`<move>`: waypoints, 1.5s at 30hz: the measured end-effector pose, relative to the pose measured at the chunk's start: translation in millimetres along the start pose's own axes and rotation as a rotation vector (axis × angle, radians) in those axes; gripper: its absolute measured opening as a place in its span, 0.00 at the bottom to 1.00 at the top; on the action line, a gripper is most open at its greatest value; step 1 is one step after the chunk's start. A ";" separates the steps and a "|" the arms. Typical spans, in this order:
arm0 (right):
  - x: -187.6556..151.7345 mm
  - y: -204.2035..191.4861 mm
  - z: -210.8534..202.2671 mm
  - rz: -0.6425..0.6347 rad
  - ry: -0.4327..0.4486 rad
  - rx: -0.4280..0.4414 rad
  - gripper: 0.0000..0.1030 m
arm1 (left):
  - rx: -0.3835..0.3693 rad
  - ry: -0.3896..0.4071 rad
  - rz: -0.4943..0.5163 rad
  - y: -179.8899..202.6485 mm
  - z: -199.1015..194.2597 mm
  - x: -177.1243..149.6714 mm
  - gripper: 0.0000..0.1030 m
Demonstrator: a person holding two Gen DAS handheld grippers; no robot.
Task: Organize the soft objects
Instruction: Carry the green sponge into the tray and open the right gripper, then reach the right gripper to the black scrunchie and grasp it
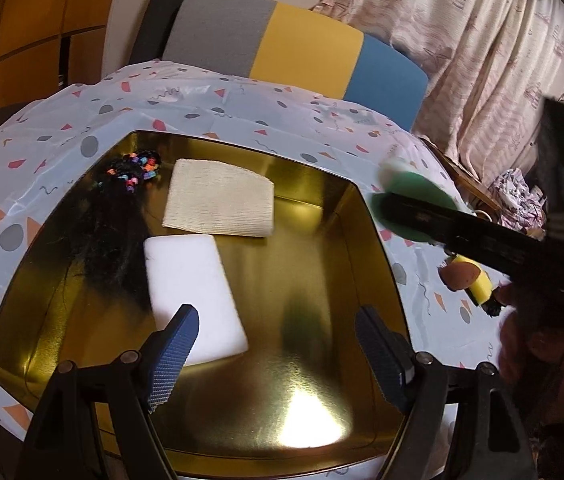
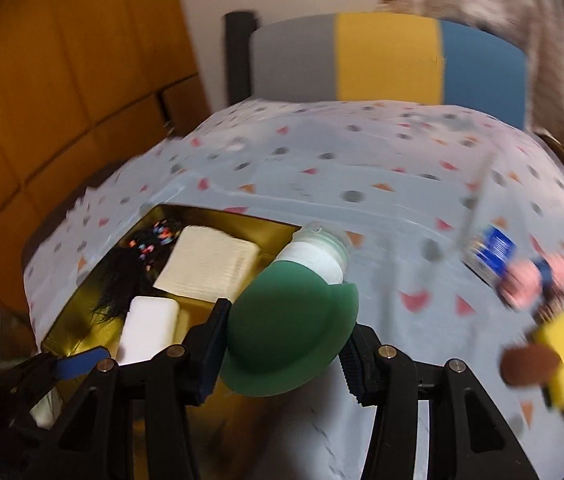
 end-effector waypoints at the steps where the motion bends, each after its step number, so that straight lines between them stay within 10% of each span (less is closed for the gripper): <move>1: 7.0 -5.9 11.1 -0.025 -0.018 0.006 0.50 | 0.007 0.001 -0.009 -2.2 0.0 1.2 0.79; 12: 22.7 -13.9 93.6 -0.133 -0.192 -0.005 0.51 | 0.027 0.006 -0.064 -14.1 -0.8 10.7 0.79; 28: 26.1 8.2 30.0 0.019 -0.001 -0.065 0.83 | -0.072 -0.022 -0.047 -4.3 -2.9 5.9 0.79; 34: -13.7 14.6 -10.9 0.082 0.078 -0.135 0.84 | -0.069 -0.021 -0.008 5.9 -4.6 -0.4 0.79; 45: -128.9 70.2 -40.9 0.228 -0.044 -0.296 0.84 | -0.139 -0.033 0.146 46.0 -7.8 -30.9 0.79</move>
Point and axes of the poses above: each gripper's, at about its wrist camera, not at the fingertips, and z roughly the way its jaws point, y to its right, x to its top, the point moved 1 cm from there along z, roughly the way its jaws point, and after that the axes turned 13 degrees about -z, right-handed, at the moved point
